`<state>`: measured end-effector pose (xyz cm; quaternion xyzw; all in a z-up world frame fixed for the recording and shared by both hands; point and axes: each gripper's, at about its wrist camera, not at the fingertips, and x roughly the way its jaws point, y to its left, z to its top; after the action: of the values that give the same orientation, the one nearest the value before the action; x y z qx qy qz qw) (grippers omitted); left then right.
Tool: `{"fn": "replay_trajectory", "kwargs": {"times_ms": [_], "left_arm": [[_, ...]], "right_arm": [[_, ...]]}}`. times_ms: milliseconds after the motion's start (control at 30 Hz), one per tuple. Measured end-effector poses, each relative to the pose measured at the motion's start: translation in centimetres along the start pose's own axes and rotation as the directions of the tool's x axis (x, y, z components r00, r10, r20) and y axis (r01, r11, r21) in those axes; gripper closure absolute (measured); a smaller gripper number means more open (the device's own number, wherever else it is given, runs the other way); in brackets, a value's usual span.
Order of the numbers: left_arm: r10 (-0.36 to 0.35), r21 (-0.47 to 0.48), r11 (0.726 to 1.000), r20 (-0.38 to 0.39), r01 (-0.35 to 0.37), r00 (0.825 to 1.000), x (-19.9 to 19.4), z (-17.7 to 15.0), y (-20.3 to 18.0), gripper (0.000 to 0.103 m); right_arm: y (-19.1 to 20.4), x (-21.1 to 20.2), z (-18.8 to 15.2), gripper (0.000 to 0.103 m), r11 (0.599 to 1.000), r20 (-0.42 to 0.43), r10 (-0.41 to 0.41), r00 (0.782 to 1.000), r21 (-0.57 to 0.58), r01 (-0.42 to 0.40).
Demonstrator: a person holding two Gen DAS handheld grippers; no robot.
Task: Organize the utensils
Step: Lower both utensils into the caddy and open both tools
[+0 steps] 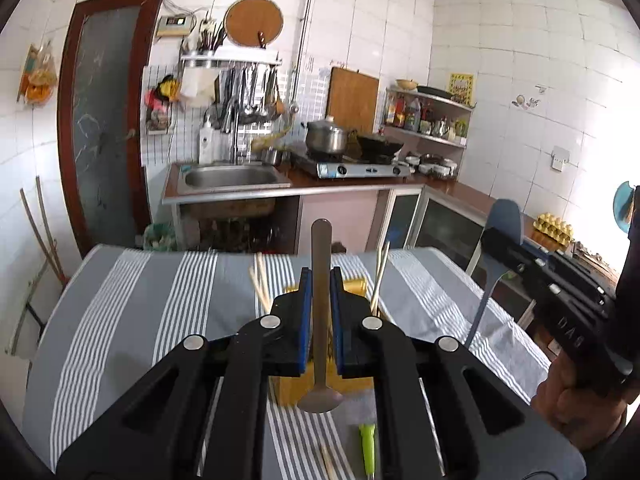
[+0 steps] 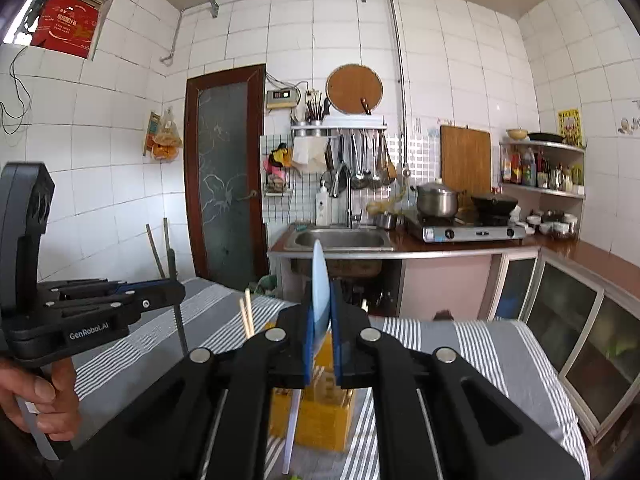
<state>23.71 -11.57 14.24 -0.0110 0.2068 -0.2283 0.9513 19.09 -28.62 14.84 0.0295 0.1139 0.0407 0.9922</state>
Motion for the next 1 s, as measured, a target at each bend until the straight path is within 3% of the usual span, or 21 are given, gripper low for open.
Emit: {"fn": "replay_trajectory", "kwargs": {"times_ms": [267,467,733,767,800,833,867,1000], "left_arm": [[-0.013,0.015,1.000,0.024,0.012,1.000,3.3,3.0,-0.6,0.095],[0.002,0.011,1.000,0.013,-0.003,1.000,6.1,3.3,-0.2,0.095],[0.017,0.002,1.000,-0.049,-0.017,0.999,10.5,1.3,1.1,0.095],[0.019,0.001,1.000,-0.070,-0.019,0.997,11.3,0.8,1.4,0.091],[0.019,0.001,1.000,-0.089,-0.019,0.996,11.8,0.3,1.6,0.082],[0.028,-0.009,1.000,-0.099,-0.029,0.995,12.2,-0.2,2.0,0.063],[0.031,-0.017,0.999,-0.103,-0.033,0.994,12.3,-0.6,2.3,0.061],[0.033,-0.035,0.999,-0.078,-0.036,0.996,10.5,-0.5,3.4,0.061]], "right_arm": [[-0.2,3.4,2.0,0.096,0.999,0.035,-0.037,0.999,-0.014,0.038],[-0.6,5.9,2.6,0.096,0.999,0.038,-0.051,0.998,-0.010,0.051],[-0.2,10.4,-1.3,0.096,0.996,-0.034,-0.074,0.997,-0.045,0.072],[-0.2,11.1,-2.1,0.095,0.996,-0.060,-0.073,0.995,-0.049,0.071],[-0.2,12.0,-3.0,0.085,0.996,-0.110,-0.072,0.991,-0.059,0.066],[-0.4,12.3,-3.6,0.078,0.996,-0.134,-0.069,0.989,-0.058,0.062],[-0.6,12.3,-3.7,0.067,0.997,-0.136,-0.066,0.989,-0.051,0.059],[-1.6,10.5,-2.7,0.065,0.996,-0.093,-0.090,0.992,-0.023,0.088]]}}
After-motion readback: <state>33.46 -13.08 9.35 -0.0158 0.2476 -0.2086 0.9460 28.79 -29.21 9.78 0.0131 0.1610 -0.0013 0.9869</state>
